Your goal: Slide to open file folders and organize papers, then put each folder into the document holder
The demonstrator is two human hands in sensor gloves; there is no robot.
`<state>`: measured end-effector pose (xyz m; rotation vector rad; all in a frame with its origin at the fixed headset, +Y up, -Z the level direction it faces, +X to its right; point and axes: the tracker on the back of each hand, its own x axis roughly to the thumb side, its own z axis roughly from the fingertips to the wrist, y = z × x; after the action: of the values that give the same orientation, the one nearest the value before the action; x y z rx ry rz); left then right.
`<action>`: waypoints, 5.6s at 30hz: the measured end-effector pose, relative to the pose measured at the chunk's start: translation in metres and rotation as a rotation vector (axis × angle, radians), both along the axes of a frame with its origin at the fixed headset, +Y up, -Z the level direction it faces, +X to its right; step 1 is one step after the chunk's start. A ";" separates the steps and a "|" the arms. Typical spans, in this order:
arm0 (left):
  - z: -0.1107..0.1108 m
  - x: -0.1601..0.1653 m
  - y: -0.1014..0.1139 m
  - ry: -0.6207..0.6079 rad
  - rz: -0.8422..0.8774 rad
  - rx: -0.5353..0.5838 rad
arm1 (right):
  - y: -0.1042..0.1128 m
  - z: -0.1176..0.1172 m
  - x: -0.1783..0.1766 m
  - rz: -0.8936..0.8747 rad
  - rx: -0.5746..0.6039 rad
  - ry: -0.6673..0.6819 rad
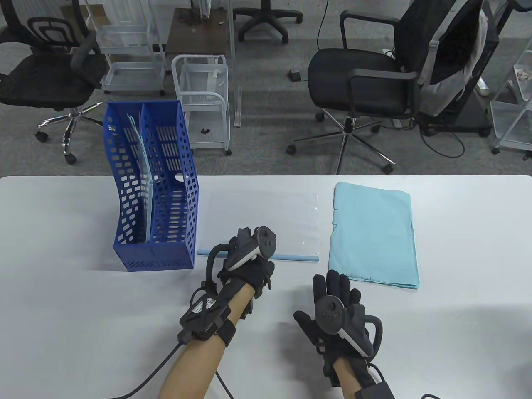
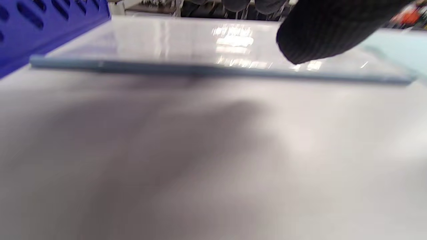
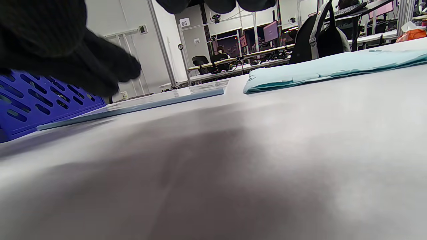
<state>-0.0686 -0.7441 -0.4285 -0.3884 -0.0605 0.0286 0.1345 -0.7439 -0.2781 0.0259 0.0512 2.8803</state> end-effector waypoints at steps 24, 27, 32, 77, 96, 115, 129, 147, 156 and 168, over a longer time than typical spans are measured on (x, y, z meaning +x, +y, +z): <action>-0.025 0.020 -0.012 -0.180 -0.230 0.307 | -0.005 -0.008 0.027 -0.147 -0.032 -0.074; -0.028 0.018 -0.012 -0.172 -0.203 0.329 | -0.005 -0.008 0.028 -0.151 -0.028 -0.079; -0.034 0.014 -0.012 -0.158 -0.155 0.331 | -0.006 -0.008 0.027 -0.144 -0.030 -0.076; 0.166 -0.115 0.021 -0.203 0.710 -0.118 | 0.007 0.003 -0.001 -0.789 0.089 0.076; 0.185 -0.143 0.029 -0.154 0.620 0.106 | 0.002 0.012 -0.023 -0.804 0.094 0.039; 0.164 -0.233 0.039 0.063 0.386 -0.077 | 0.017 0.009 0.055 -0.950 0.247 -0.213; 0.147 -0.291 -0.010 0.432 0.364 -0.258 | 0.020 0.011 0.073 -0.943 0.246 -0.260; 0.144 -0.282 -0.014 0.549 0.133 -0.164 | 0.020 0.009 0.048 -0.822 0.209 -0.168; 0.169 -0.225 0.033 0.156 0.405 0.030 | 0.025 0.011 0.032 -0.793 0.189 -0.053; 0.190 -0.144 0.031 -0.223 0.654 0.097 | 0.061 0.030 0.013 -0.876 0.295 0.329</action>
<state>-0.2122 -0.7136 -0.2382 -0.2604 -0.4067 0.6266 0.1475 -0.6831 -0.2485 0.4554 -0.2587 1.9615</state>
